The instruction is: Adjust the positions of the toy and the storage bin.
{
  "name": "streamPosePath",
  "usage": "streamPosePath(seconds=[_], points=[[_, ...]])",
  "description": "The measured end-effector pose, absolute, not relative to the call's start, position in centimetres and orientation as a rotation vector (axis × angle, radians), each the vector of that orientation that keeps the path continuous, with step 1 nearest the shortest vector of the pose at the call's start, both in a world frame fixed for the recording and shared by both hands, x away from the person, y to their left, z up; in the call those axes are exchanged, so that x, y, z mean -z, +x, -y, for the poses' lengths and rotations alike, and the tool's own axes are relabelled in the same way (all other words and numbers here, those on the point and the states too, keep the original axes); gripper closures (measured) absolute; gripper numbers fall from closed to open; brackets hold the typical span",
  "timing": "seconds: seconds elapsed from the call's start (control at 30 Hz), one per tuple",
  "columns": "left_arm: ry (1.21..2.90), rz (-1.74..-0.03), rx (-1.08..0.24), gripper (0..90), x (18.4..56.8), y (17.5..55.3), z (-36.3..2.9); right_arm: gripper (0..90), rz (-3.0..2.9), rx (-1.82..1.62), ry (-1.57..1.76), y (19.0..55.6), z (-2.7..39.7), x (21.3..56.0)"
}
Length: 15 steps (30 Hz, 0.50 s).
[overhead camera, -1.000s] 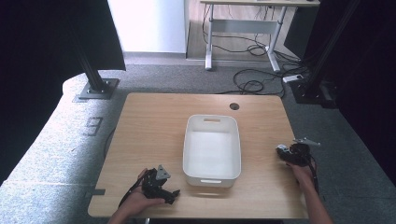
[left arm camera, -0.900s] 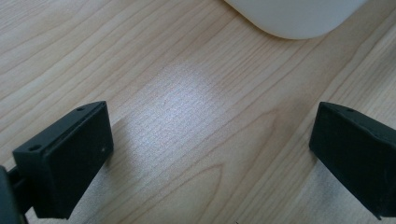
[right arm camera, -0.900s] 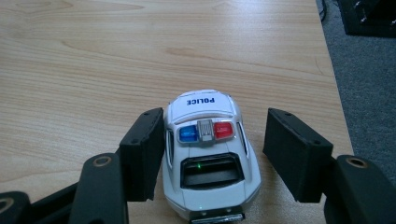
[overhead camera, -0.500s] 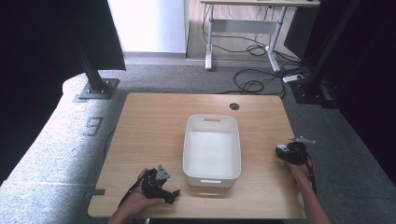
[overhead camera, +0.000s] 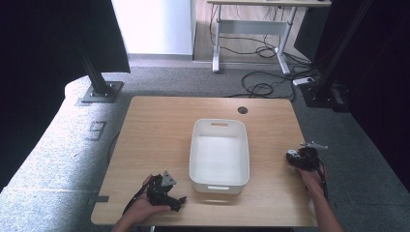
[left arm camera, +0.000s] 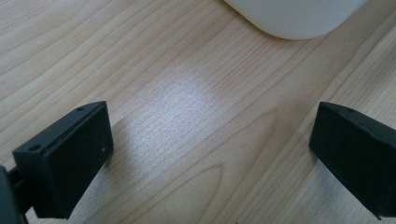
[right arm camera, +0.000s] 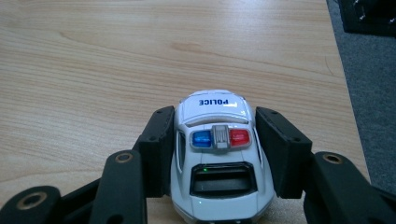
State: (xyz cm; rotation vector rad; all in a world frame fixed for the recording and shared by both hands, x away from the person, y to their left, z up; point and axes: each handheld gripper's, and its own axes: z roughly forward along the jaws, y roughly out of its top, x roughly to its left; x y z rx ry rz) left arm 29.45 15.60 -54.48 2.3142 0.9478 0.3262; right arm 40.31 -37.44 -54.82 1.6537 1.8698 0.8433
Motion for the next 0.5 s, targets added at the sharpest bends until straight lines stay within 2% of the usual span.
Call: streamPosePath(seconds=[0.5], points=[[2.315, -0.948, -0.326, 0.0, 54.47, 29.45, -15.6, 50.2, -1.873, -0.889, 1.671, 39.81, 37.45, 54.1]])
